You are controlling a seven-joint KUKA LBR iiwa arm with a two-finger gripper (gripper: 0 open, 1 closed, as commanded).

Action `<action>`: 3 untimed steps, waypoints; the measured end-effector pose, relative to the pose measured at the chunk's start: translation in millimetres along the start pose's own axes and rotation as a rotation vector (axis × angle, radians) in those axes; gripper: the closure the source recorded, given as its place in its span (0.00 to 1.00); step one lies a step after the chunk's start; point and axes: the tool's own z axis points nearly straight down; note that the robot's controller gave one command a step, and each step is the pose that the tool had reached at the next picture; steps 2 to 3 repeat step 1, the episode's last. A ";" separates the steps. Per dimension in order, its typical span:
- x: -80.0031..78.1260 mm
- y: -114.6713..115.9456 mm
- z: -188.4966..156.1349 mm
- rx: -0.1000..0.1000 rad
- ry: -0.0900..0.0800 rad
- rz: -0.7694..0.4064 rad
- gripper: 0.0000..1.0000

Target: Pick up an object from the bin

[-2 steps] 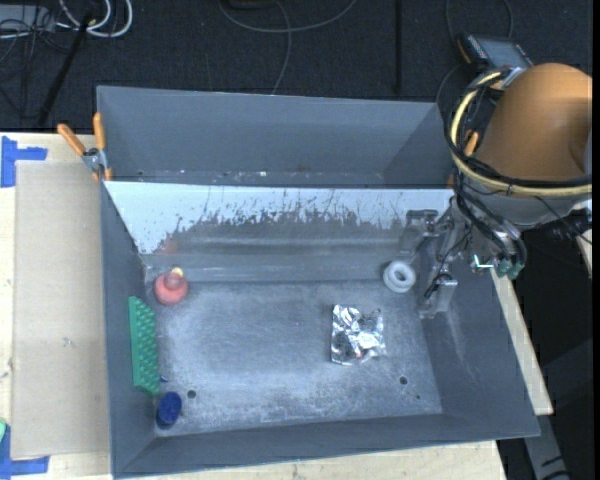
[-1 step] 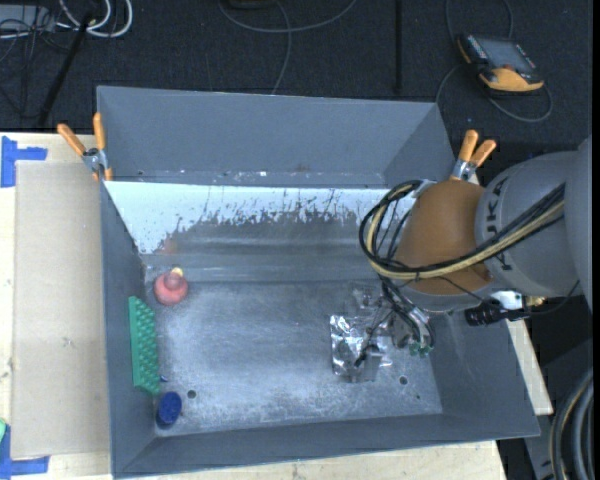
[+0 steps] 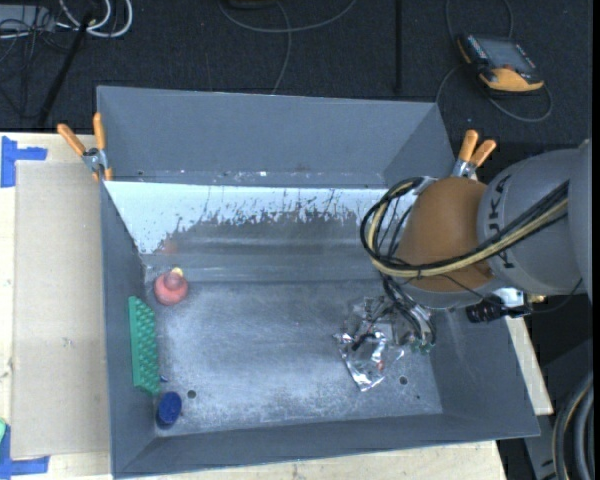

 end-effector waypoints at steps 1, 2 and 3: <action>18.9 -0.3 -163.0 0.000 -0.009 0.014 1.00; 18.9 -0.3 -163.0 0.000 -0.009 0.014 1.00; 18.9 -0.3 -163.0 0.000 -0.009 0.014 1.00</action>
Offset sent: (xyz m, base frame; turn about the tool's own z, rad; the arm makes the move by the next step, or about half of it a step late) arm -0.0199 0.0017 0.1589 0.0174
